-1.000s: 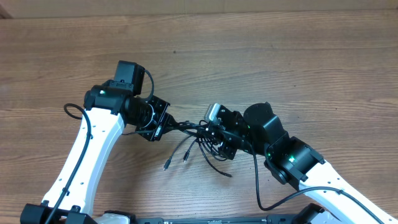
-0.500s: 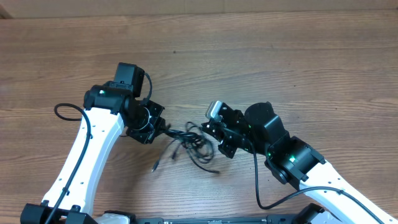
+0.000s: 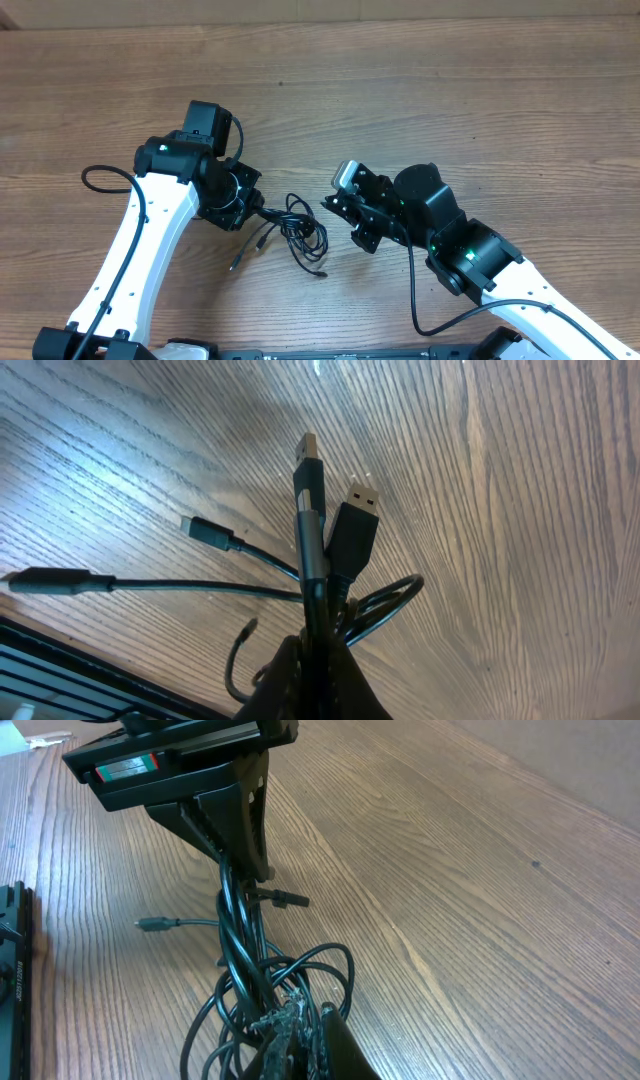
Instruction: Untangle cables
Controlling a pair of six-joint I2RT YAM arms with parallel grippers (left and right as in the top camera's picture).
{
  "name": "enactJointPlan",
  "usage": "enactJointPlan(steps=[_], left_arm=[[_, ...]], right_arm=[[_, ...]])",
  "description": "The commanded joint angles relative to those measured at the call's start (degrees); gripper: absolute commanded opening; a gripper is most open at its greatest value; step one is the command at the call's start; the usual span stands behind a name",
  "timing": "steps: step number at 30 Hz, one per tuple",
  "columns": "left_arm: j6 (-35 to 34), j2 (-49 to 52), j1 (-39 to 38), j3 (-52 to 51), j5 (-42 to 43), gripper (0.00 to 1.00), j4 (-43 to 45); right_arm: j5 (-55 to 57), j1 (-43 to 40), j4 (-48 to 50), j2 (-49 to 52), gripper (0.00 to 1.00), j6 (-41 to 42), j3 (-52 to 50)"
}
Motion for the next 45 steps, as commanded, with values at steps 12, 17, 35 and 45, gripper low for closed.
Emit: enactJointPlan(steps=[12, 17, 35, 45], left_arm=[[-2.6, 0.1, 0.1, 0.8, 4.9, 0.04, -0.8], [-2.5, 0.1, 0.1, 0.8, 6.2, 0.04, -1.1], [-3.6, 0.1, -0.1, 0.8, 11.5, 0.04, -0.9], [-4.9, 0.1, -2.0, 0.8, 12.4, 0.04, 1.0]], right_arm=[[-4.5, -0.1, 0.3, -0.1, 0.68, -3.0, 1.2], [-5.7, -0.1, 0.3, 3.0, 0.72, -7.9, 1.2], [-9.7, -0.1, 1.6, 6.4, 0.51, -9.3, 1.2], [-11.1, -0.1, 1.3, 6.4, 0.22, -9.0, 1.2]])
